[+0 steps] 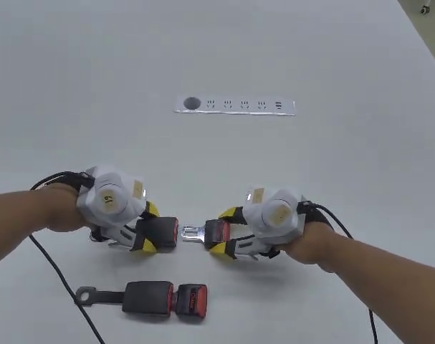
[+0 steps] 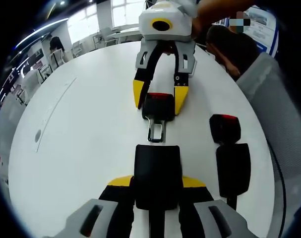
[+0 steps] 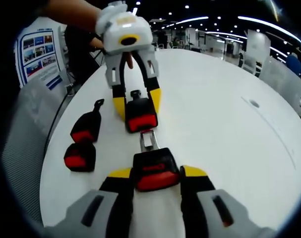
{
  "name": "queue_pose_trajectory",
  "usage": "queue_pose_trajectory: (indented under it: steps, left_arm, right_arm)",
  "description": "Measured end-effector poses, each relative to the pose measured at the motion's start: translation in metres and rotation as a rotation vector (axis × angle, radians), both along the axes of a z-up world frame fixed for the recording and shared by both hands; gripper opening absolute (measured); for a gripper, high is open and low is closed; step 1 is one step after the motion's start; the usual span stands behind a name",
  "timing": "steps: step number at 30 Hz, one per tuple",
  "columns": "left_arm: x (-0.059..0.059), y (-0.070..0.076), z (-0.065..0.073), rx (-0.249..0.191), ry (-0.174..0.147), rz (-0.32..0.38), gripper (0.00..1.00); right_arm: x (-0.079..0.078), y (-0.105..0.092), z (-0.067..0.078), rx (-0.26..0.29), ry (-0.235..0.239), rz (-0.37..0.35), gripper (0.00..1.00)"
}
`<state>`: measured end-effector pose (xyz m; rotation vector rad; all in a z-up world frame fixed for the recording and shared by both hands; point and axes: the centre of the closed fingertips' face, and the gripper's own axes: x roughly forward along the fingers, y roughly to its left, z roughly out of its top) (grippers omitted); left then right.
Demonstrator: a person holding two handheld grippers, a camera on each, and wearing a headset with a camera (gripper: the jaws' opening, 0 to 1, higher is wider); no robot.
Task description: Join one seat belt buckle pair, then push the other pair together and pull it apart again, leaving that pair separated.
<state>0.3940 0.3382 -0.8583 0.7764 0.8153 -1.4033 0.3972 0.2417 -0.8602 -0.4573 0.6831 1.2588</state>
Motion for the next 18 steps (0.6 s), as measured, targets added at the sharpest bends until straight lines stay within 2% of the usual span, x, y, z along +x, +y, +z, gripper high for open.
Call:
queue_pose_trajectory:
  steps: [3,7,18]
  left_arm:
    - [-0.001,-0.001,0.001,0.004,-0.001,-0.001,0.35]
    - [-0.002,-0.002,0.002,0.006,0.000,0.001,0.35]
    - [-0.002,-0.002,0.004,0.003,0.003,0.013,0.35]
  right_arm:
    - [0.001,-0.014,0.001,-0.001,0.004,-0.019,0.37]
    - [-0.002,-0.027,0.001,-0.005,0.004,-0.009,0.37]
    - [-0.005,-0.056,0.001,-0.017,0.006,-0.026,0.37]
